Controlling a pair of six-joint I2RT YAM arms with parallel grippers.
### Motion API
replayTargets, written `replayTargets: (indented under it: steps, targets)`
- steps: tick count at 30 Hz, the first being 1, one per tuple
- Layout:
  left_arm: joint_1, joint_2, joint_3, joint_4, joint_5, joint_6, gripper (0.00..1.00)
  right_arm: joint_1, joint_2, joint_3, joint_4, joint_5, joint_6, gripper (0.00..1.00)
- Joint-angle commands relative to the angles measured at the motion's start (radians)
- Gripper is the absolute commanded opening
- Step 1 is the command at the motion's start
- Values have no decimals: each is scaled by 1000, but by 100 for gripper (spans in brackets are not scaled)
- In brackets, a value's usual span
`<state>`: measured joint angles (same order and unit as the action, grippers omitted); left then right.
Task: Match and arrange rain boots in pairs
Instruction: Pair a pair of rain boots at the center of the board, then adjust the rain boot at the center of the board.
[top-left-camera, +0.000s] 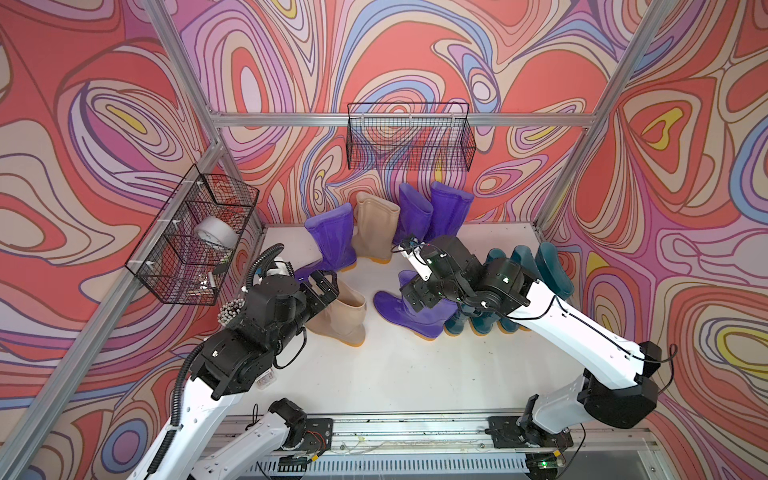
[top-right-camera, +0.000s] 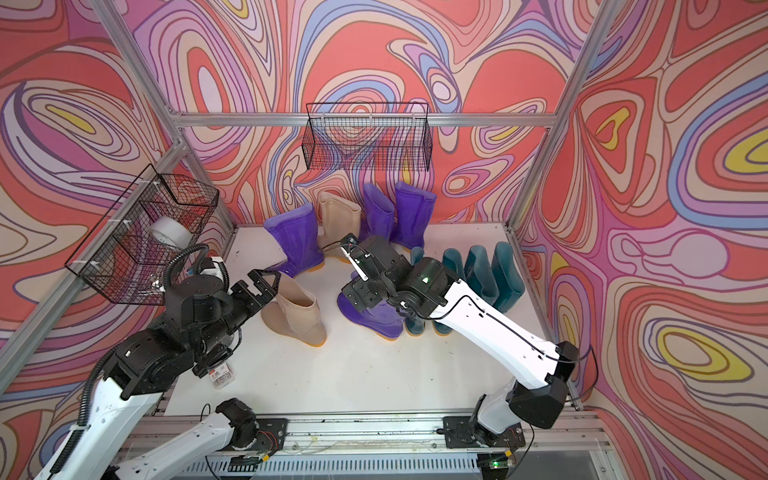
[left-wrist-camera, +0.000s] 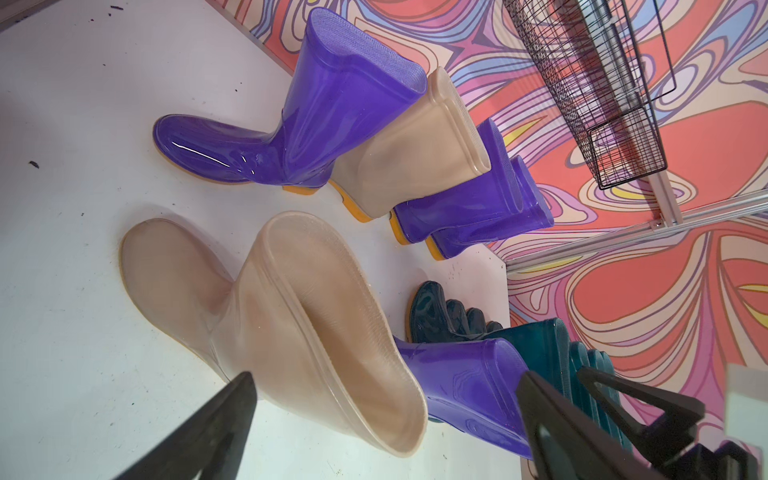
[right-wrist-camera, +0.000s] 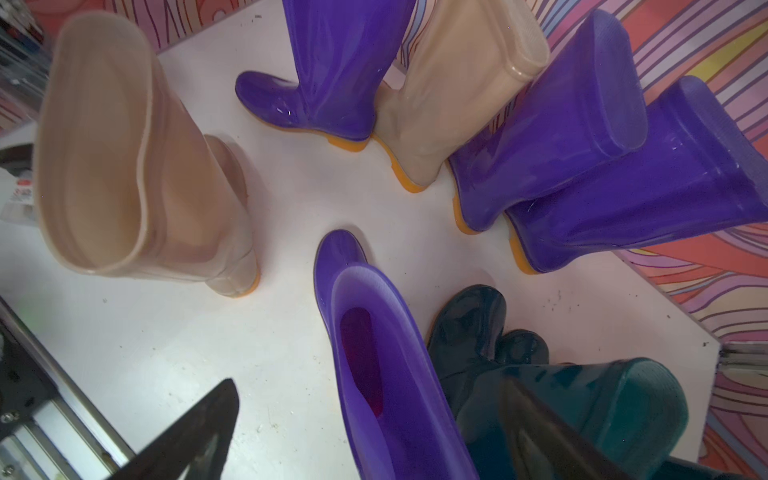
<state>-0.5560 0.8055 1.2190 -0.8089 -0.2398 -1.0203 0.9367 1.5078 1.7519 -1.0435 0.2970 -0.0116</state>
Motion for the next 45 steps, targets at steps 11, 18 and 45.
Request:
replayTargets:
  steps: [11,18,45]
  targets:
    - [4,5,-12,28,42,42,100,-149,71,-10,-62,-173,-201,98]
    - [4,2,-15,32,48,51,100,-203,96,-46,-47,-326,-233,96]
    - [4,-34,16,2,46,104,100,-54,251,73,256,-209,702,0]
